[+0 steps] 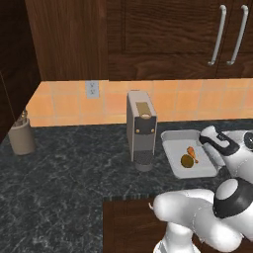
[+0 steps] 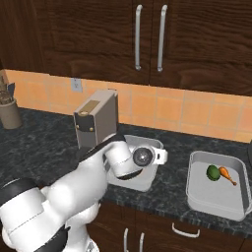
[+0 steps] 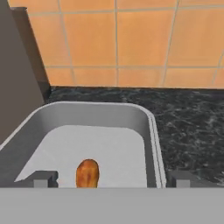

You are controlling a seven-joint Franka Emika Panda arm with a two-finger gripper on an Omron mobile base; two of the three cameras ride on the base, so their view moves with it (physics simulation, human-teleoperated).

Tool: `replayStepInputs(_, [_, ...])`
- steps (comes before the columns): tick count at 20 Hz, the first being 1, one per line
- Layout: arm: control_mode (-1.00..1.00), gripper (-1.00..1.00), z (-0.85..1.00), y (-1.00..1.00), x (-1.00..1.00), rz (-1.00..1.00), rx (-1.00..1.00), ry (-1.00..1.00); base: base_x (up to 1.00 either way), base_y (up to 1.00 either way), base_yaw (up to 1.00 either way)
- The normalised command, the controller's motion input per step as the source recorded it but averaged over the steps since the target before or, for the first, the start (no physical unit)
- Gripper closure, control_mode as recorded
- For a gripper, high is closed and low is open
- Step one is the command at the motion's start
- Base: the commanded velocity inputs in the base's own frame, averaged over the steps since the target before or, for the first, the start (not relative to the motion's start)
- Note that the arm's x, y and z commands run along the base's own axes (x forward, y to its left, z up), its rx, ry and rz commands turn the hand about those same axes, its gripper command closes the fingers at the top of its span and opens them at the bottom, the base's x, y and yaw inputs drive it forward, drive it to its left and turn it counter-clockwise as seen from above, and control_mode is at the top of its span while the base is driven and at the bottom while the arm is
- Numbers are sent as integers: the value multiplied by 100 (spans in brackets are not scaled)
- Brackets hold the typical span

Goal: Place one avocado and one chicken drumstick in each tupperware on the nearby counter, to pack two identical lunches.

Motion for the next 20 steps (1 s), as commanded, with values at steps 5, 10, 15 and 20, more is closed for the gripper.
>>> replayStepInputs(5, [-100,-100,100,-64,-80,-4,8,-3,0,0,0])
replayStepInputs(10, [-100,-100,62,-65,-100,-3,2,0,0,0,0])
replayStepInputs(15, [-100,-100,0,-68,-100,0,0,-5,0,0,0])
replayStepInputs(20, [-100,-100,-6,-57,-98,0,-1,-1,0,0,0])
